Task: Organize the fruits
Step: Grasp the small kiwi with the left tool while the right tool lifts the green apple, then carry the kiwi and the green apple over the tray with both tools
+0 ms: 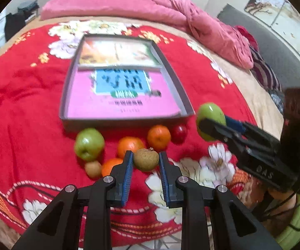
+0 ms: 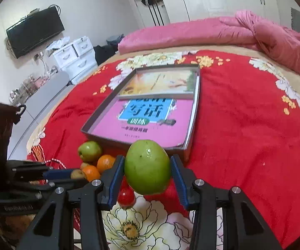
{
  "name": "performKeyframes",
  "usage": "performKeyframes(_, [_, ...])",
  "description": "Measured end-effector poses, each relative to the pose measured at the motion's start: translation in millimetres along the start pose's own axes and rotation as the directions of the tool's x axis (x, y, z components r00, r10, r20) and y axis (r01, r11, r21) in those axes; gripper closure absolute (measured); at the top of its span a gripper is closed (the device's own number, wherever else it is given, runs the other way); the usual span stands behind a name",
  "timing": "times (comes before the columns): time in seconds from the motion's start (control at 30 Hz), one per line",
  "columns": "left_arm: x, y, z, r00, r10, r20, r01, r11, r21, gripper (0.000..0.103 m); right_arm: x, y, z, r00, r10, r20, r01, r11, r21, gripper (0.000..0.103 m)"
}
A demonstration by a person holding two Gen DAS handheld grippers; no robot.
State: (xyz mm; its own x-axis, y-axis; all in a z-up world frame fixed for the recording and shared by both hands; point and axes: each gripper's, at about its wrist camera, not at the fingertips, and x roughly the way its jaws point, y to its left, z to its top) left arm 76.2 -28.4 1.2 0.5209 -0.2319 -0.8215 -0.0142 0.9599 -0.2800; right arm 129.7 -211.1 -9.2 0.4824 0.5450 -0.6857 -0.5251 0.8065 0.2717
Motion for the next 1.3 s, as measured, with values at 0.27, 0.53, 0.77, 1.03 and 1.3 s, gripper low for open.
performKeyframes(0.27, [-6.2, 25.7, 29.7, 0.997, 0.050, 0.059, -0.046, 0.997, -0.065, 0.078, -2.9, -5.0, 11.6, 0.999, 0.005, 0.044, -0.006, 1.000, 0.014, 0.058])
performKeyframes(0.53, [-7.6, 48.8, 49.2, 0.992, 0.092, 0.086, -0.082, 0.990, -0.112, 0.078, -2.7, -8.2, 20.6, 0.997, 0.016, 0.072, -0.018, 0.999, 0.031, 0.058])
performKeyframes(0.77, [-0.2, 59.9, 63.0, 0.991, 0.091, 0.102, -0.078, 0.989, -0.124, 0.078, 1.3, -9.1, 24.5, 0.997, 0.003, 0.075, -0.005, 1.000, 0.028, 0.058])
performKeyframes(1.03, [21.4, 61.5, 68.6, 0.991, 0.113, 0.078, -0.103, 0.988, -0.113, 0.078, 13.3, -9.7, 31.4, 0.998, -0.024, 0.065, 0.024, 1.000, 0.005, 0.058])
performKeyframes(1.3, [41.3, 62.8, 71.6, 0.989, 0.139, 0.058, -0.133, 0.987, -0.088, 0.078, 30.8, -10.1, 37.8, 0.997, -0.047, 0.053, 0.048, 0.998, -0.028, 0.058])
